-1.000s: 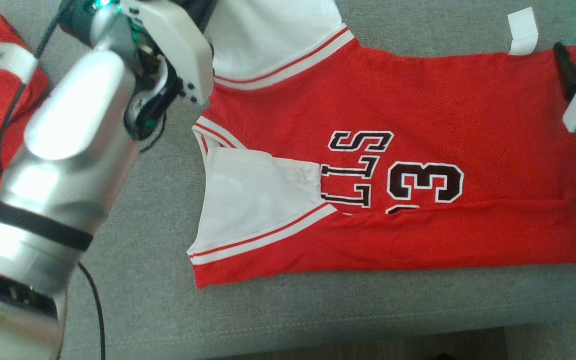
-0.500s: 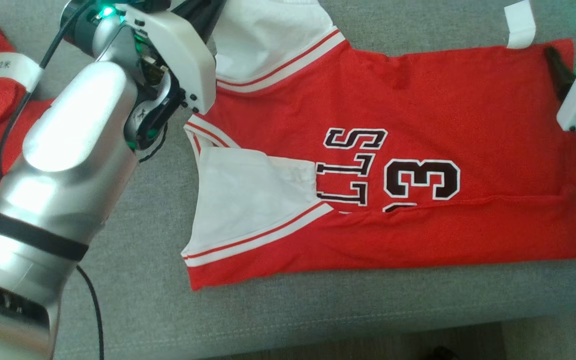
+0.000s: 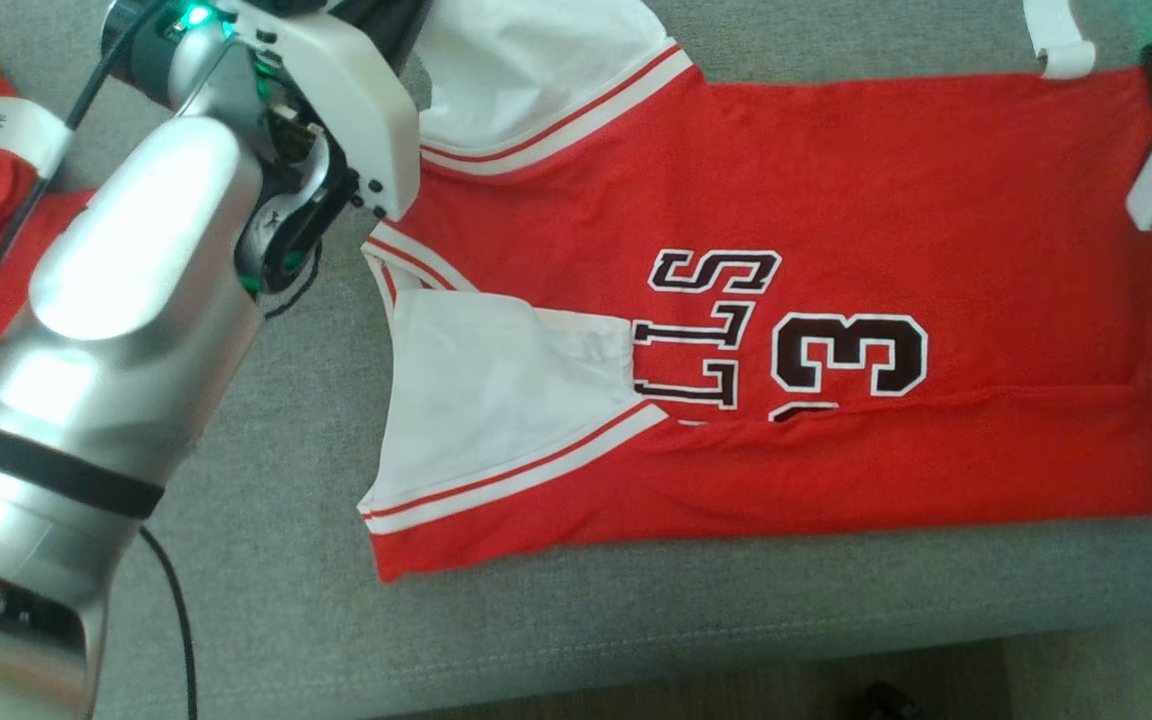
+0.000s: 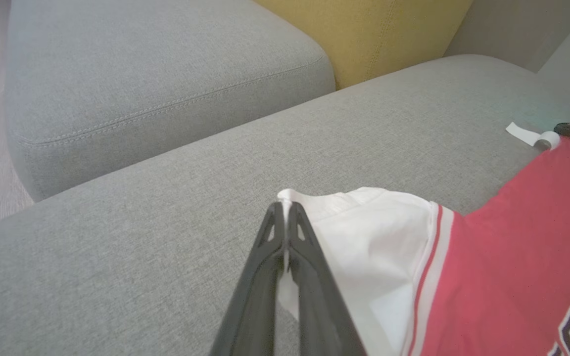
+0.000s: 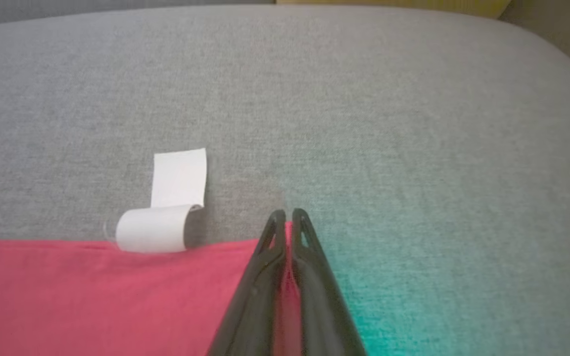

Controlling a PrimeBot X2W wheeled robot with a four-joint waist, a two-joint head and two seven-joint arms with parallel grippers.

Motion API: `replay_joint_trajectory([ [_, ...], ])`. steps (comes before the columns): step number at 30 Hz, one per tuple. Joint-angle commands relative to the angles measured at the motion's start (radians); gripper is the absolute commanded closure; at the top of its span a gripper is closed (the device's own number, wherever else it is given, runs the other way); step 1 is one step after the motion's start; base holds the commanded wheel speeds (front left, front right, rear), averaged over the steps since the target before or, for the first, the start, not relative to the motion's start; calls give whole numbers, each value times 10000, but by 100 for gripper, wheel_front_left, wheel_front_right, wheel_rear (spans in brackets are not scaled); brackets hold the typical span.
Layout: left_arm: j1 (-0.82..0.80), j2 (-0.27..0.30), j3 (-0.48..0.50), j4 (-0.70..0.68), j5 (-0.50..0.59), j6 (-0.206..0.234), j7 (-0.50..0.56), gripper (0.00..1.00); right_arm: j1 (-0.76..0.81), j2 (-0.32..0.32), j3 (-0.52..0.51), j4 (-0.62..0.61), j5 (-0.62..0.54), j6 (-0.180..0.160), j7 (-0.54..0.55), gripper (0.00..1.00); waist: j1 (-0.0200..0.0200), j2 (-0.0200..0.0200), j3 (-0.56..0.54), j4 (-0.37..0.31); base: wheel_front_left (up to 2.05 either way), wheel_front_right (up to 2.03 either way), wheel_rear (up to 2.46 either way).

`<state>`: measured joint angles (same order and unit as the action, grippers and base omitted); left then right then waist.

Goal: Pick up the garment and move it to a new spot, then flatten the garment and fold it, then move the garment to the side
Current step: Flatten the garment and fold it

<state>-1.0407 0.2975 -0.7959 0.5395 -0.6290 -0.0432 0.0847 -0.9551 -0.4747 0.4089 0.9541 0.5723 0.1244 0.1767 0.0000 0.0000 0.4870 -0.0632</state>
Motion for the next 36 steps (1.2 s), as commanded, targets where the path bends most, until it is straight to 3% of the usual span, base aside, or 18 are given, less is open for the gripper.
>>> replay_joint_trajectory([
  [1,-612,392,369,-216,80,141,-190,100,-272,-317,70,-182,22,63,-509,100,0,0,-5,-27,0,0,0],
  [6,-843,453,525,-71,295,452,-751,100,-655,-381,247,-185,-272,63,-1659,100,0,0,5,-75,0,0,0],
  [21,-2181,68,930,1160,514,871,-1902,100,-2156,-18,-84,725,-214,63,-3476,100,0,0,295,-45,0,0,0],
  [28,-2442,-230,766,1941,595,571,-2505,100,-2296,323,162,1021,8,63,-3739,100,0,0,313,-24,0,0,0],
  [36,-1610,-9,163,1691,761,63,-2624,100,-1345,-105,861,944,799,63,-3151,100,0,0,-252,97,0,0,0],
])
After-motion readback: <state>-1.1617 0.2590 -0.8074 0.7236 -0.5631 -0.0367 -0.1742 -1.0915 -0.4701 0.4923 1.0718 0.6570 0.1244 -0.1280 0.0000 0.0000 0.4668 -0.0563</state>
